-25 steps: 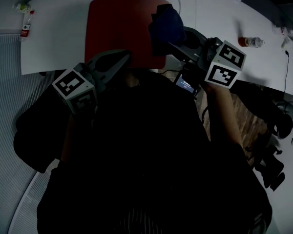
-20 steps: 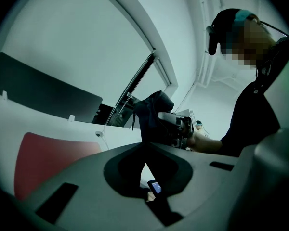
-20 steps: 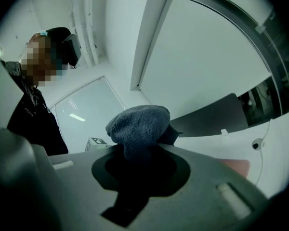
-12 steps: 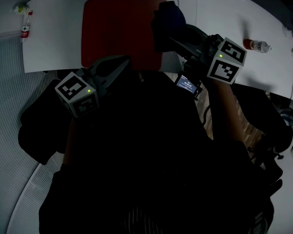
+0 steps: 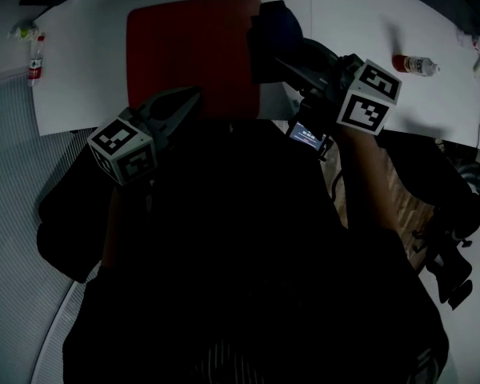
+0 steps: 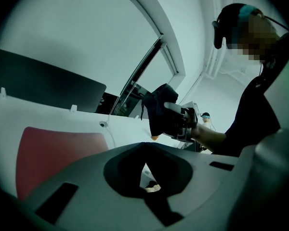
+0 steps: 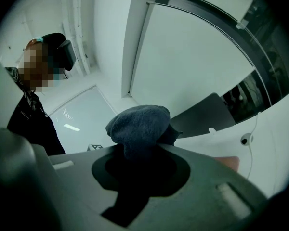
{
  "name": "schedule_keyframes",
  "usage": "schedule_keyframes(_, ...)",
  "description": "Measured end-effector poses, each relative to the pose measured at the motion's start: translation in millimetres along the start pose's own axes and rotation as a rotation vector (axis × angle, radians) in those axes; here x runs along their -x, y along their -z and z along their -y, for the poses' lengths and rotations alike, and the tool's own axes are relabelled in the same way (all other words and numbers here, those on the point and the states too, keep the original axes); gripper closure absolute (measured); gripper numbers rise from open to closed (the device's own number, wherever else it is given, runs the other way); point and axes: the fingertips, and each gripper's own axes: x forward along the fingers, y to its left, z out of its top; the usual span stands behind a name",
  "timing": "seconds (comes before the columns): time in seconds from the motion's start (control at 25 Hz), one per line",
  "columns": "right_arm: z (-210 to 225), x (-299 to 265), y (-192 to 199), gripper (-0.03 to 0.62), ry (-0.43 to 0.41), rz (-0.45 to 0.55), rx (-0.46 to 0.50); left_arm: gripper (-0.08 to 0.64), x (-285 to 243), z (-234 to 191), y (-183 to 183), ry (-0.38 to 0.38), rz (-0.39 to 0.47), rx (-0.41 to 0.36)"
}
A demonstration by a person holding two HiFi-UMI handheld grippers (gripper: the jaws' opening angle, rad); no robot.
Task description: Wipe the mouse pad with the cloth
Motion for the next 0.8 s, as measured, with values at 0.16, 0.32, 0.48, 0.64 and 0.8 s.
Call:
schedule_keyframes(0.16,10.2,6.7,-10.4,0.522,0.061,-0.001,0.009,0.555,-17.6,-9.9,-8.5,0.035,-0.024,-0.018)
schedule_keyframes(0.32,22.1,-2.3,-14.5,0.522,0.088,-0.004,-0.001,0.555,-25.0,-33.6,-3.6,0.040,-0.091,-0.011)
schedule_keyframes(0.48,47.0,-18.1,-6.9,0.522,0.158,-0.083,0.016,0.555,-27.5,-66.8,13.7,0.025,-0.187,-0.007)
schedule_keyframes(0.64,68.0,-38.9,5.0,0.522,0.166,-0.117,0.002,0.555,-32.2,-95.5,28.4,0.028,-0.240,0.019)
schedule_keyframes(0.8,97.8,-57.0,22.2,0.521,0.217,-0.184,-0.006,0.555,-43.4,-120.9,52.8,0.036,-0.350,0.003)
